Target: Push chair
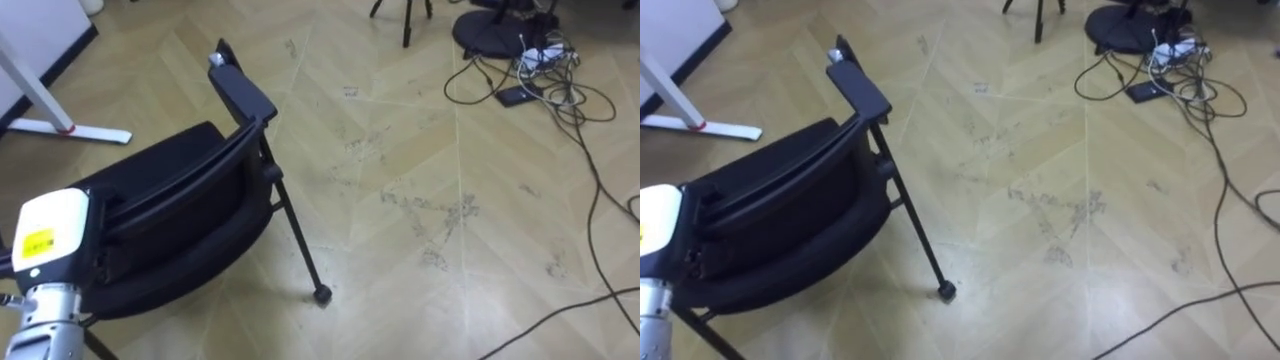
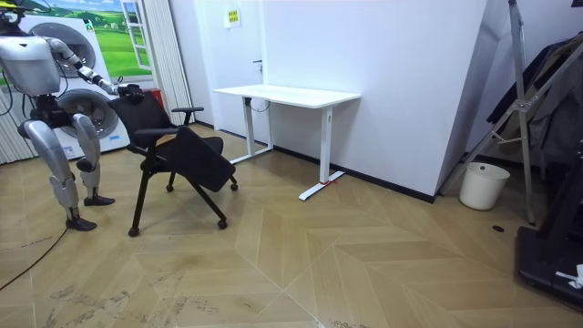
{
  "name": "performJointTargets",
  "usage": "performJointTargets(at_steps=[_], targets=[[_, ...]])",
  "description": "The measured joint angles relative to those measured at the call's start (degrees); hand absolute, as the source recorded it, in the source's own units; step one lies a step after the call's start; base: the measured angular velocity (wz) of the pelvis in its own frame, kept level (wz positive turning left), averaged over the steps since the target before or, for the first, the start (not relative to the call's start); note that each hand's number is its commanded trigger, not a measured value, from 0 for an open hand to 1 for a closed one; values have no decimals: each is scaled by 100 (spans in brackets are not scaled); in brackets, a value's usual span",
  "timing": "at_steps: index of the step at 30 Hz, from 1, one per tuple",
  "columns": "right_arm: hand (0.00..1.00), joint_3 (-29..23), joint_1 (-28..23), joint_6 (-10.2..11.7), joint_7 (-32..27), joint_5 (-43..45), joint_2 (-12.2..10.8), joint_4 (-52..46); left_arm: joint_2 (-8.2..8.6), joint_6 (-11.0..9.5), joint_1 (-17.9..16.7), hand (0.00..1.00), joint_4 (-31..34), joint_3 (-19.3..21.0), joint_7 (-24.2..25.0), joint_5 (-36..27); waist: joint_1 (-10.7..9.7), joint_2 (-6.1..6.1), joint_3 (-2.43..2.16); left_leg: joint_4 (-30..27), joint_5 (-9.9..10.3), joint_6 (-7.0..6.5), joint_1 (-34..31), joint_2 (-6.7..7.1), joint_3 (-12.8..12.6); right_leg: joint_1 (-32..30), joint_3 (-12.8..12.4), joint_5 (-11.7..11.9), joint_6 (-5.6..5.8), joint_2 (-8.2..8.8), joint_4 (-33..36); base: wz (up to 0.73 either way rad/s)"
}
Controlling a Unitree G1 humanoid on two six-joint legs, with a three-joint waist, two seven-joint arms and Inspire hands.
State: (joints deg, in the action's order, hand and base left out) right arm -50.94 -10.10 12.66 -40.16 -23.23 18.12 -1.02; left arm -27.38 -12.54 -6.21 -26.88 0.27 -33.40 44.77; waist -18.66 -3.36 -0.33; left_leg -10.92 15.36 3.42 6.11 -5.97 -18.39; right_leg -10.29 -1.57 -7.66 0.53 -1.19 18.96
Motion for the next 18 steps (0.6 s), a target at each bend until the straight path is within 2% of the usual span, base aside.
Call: performJointTargets(at_steps=[2, 4, 8, 11, 13, 18], targets=[[0, 190, 52, 93, -66, 529, 99, -553, 1, 3, 0, 100, 86, -1, 34, 9, 49, 28, 18, 3, 0, 0, 0, -6, 0, 2, 3, 2, -3, -3, -7, 0], [0, 464, 73, 106, -90, 1095, 132, -1113, 26, 105, 2, 100, 364, -2, 157, 100, 178, 98, 60, 13, 0, 1, 7, -7, -5, 1, 2, 3, -3, -6, -14, 0], [0, 1132, 123, 104, -14, 1612, 184, -1559, 46, 133, 4, 100, 628, -48, 304, 209, 412, 157, 69, 32, 0, 1, 36, -18, -7, 35, 13, 17, -5, -17, -68, -3], [0, 1825, 219, 89, 343, 1990, 229, -1642, 108, 147, 14, 100, 674, -163, 317, 211, 514, 116, 88, 55, 0, 1, 124, -49, -7, 204, 19, 62, 1, -46, -246, 0], [0, 2363, 426, -4, 679, 2339, 230, -1644, 118, 141, 38, 100, 757, -178, 446, 211, 634, 104, 95, 66, 0, 1, 139, -52, -6, 216, 20, 61, 1, -48, -250, 0], [0, 3069, 709, -30, 1356, 2864, 358, -1644, 135, 103, 97, 100, 884, -192, 605, 328, 829, 137, 88, 132, -1, 1, 188, -78, 6, 226, 23, 62, 0, -87, -251, -1]])
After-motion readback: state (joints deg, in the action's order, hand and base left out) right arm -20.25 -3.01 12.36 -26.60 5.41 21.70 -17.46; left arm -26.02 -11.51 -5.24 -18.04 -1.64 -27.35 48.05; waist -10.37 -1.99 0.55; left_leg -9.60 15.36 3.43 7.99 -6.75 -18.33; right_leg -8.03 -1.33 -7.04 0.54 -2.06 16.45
